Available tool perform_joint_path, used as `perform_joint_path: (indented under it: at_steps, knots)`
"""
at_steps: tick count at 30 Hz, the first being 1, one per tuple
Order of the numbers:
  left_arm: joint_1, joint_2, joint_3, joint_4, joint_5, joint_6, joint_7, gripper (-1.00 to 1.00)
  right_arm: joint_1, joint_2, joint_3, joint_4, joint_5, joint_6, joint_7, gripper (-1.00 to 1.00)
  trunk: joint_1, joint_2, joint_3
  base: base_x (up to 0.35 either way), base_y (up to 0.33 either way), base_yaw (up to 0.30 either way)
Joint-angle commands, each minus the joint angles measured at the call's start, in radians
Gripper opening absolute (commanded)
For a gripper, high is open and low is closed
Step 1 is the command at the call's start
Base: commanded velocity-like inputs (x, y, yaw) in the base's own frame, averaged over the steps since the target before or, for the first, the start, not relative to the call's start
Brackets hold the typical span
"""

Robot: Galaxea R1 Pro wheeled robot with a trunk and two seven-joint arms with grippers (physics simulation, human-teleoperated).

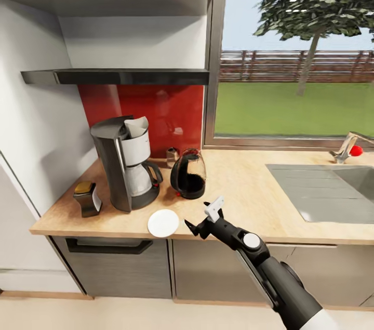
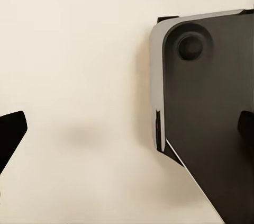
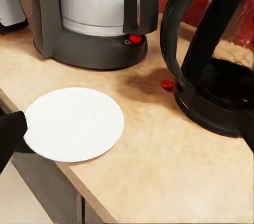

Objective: Set up a coffee station on the kitchen countertop: keep the coffee maker on the countertop, move the bottle of coffee from the kitchen shelf to the counter next to the coffee maker, place a paper coffee filter on top of the coffee maker, put the saucer next to the coffee maker with the coffee cup on the saucer, and place the electric kettle next to the coffee maker.

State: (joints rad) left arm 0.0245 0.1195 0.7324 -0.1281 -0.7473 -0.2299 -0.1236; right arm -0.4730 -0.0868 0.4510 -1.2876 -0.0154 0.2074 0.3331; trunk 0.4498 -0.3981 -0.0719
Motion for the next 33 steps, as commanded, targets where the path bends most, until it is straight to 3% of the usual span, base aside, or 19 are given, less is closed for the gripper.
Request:
perform_joint_path:
  at_steps: [1, 10, 13, 20, 22, 25, 27, 33]
  knots:
    - [0.0, -0.001, 0.009, -0.002, -0.006, -0.002, -0.007, 1.0, -0.001, -0.001, 0.001, -0.013, -0.001, 0.006, 0.001, 1.0, 0.0, -0.002, -0.001, -0.229, -0.015, -0.206]
    - [-0.001, -0.001, 0.009, -0.004, -0.006, -0.003, -0.007, 1.0, 0.0, -0.003, 0.002, -0.024, -0.005, 0.006, 0.0, 1.0, 0.0, -0.002, 0.006, -0.161, -0.025, -0.222]
    - [-0.001, -0.001, 0.009, -0.004, -0.006, -0.003, -0.007, 1.0, 0.002, -0.004, 0.002, 0.019, -0.024, 0.006, 0.001, 1.0, 0.0, -0.002, 0.009, -0.019, -0.01, -0.221]
    - [-0.001, -0.003, 0.009, -0.002, -0.007, -0.003, -0.007, 1.0, 0.016, -0.001, 0.01, 0.277, -0.063, 0.0, 0.006, 1.0, 0.0, -0.002, 0.011, -0.001, -0.001, -0.061]
    - [-0.001, -0.005, 0.009, -0.002, -0.007, -0.003, -0.007, 1.0, 0.036, -0.002, 0.009, 0.346, -0.099, -0.044, 0.006, 1.0, 0.0, -0.002, 0.011, 0.0, 0.0, -0.004]
    - [-0.002, -0.006, 0.009, -0.002, -0.007, -0.004, -0.007, 1.0, 0.055, 0.0, 0.011, 0.523, -0.152, -0.231, 0.007, 1.0, 0.0, -0.002, 0.011, 0.0, 0.0, -0.001]
    - [-0.002, -0.006, 0.009, -0.002, -0.007, -0.005, -0.008, 1.0, 0.058, 0.004, 0.012, 0.635, -0.162, -0.308, 0.007, 1.0, 0.0, -0.002, 0.011, 0.0, 0.0, 0.0]
    - [-0.001, -0.006, 0.009, -0.002, -0.007, -0.006, -0.008, 1.0, 0.06, 0.033, 0.011, 0.916, -0.168, -0.38, 0.008, 1.0, 0.0, -0.002, 0.011, 0.0, 0.0, 0.0]
